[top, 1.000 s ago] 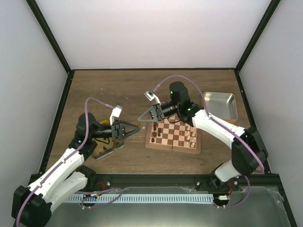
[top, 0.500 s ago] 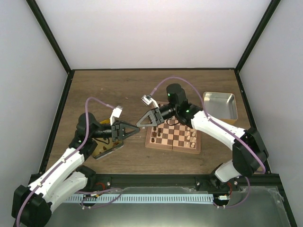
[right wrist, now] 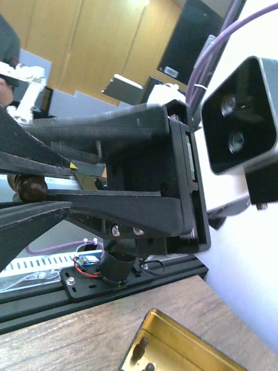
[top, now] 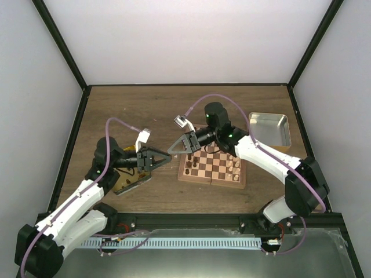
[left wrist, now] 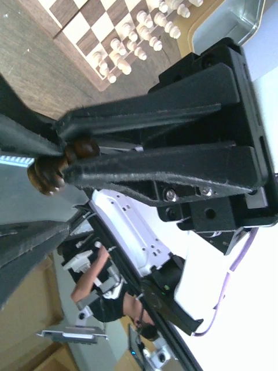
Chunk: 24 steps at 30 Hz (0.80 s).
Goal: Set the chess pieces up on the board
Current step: Place the chess piece on the chessboard.
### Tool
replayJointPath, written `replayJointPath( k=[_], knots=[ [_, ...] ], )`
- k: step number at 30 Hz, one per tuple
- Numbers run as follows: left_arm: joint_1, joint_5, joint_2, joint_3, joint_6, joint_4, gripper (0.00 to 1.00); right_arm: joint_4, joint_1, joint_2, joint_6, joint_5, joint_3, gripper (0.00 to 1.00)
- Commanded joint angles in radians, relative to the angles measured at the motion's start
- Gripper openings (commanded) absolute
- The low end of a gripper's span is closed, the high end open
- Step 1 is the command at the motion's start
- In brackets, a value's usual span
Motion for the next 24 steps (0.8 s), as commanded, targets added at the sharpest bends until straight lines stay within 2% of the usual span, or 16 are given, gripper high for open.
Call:
replayJointPath(
  k=[1,3,5,7,9,12,14,16,18,20,24],
  knots=[
    [-0.002,-0.017,0.031,0.035,0.036,-0.081,0.45,0.028,0.003,-0.059,-0.006,0.059,0.026,0.01],
    [-0.001,-0.063,0.039,0.048,0.076,-0.142,0.6,-0.006,-0.013,-0.074,-0.038,0.127,0.015,0.01],
    [0.003,-0.113,0.049,0.071,0.125,-0.23,0.68,-0.096,-0.034,-0.087,-0.118,0.244,0.016,0.01],
    [0.006,-0.181,0.056,0.099,0.178,-0.318,0.73,-0.204,-0.041,-0.107,-0.218,0.444,0.011,0.01],
    [0.011,-0.27,0.061,0.131,0.227,-0.415,0.79,-0.258,-0.041,-0.126,-0.295,0.73,-0.019,0.01],
    [0.02,-0.466,0.069,0.178,0.272,-0.535,0.82,-0.243,-0.04,-0.149,-0.37,1.047,-0.098,0.01],
    [0.023,-0.629,0.066,0.208,0.281,-0.619,0.81,-0.192,-0.04,-0.169,-0.411,1.215,-0.163,0.01],
    [0.023,-0.853,0.059,0.244,0.267,-0.703,0.77,-0.086,-0.04,-0.199,-0.458,1.316,-0.256,0.01],
    [0.024,-1.018,0.054,0.264,0.257,-0.763,0.76,0.008,-0.041,-0.212,-0.483,1.385,-0.324,0.01],
    [0.024,-1.088,0.041,0.272,0.258,-0.778,0.76,0.055,-0.04,-0.185,-0.496,1.432,-0.35,0.01],
    [0.024,-1.13,0.012,0.263,0.257,-0.764,0.76,0.112,-0.039,-0.099,-0.483,1.475,-0.361,0.01]
  ],
)
